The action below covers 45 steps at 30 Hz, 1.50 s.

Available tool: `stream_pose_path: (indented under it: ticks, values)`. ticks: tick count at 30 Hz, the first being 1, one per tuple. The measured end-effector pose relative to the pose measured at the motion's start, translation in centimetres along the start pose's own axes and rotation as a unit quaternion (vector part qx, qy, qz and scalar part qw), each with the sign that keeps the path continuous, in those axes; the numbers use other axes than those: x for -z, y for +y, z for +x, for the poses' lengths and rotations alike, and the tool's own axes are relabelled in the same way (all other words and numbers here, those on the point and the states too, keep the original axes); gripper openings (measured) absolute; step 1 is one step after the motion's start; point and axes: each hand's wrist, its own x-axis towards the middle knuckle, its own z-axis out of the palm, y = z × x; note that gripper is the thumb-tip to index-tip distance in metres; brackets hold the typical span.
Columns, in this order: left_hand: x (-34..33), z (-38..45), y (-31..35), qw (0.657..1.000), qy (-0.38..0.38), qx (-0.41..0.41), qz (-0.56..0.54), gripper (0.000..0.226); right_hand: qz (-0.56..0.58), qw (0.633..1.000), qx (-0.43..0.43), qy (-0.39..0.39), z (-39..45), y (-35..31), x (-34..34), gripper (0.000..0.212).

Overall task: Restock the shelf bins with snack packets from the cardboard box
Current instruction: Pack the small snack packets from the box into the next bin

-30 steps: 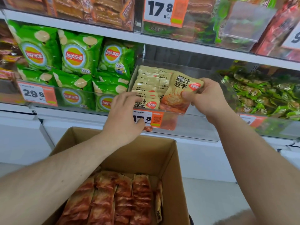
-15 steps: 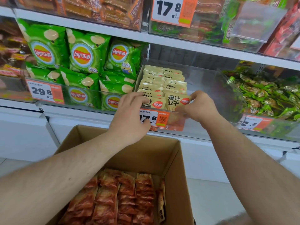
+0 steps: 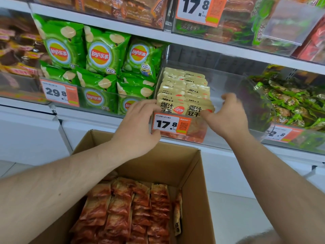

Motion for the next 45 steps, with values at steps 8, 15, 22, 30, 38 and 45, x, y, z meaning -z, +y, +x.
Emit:
stream_pose_path:
  ticks: [8, 15, 22, 30, 38, 45]
  values:
    - [2.2, -8.5, -5.1, 0.941, -0.321, 0.099, 0.029, 0.042, -0.058, 0.896, 0.414, -0.151, -11.6, -3.7, -8.7, 0.022]
    - [1.9, -9.2, -10.0, 0.914, -0.338, 0.224, 0.018, 0.034, -0.114, 0.877, 0.16, -0.439, -15.2, -0.9, -20.8, 0.012]
    - [3.6, -7.8, -13.3, 0.89, -0.291, 0.344, 0.068, 0.032, -0.042, 0.911, 0.047, -0.409, -18.3, -1.7, -30.4, 0.023]
    - [4.1, -7.1, -15.3, 0.866, -0.284, 0.411, 0.031, 0.028, -0.015, 0.932, 0.003, -0.363, -15.8, -4.4, -37.8, 0.037]
    - [3.1, -6.8, -14.5, 0.787, -0.256, 0.547, -0.123, 0.015, 0.011, 0.939, 0.003, -0.343, -15.8, -4.6, -40.4, 0.021]
    - [1.5, -8.3, -14.7, 0.544, -0.165, 0.711, -0.414, 0.076, 0.315, 0.922, 0.103, -0.201, -19.3, -3.6, -28.4, 0.011]
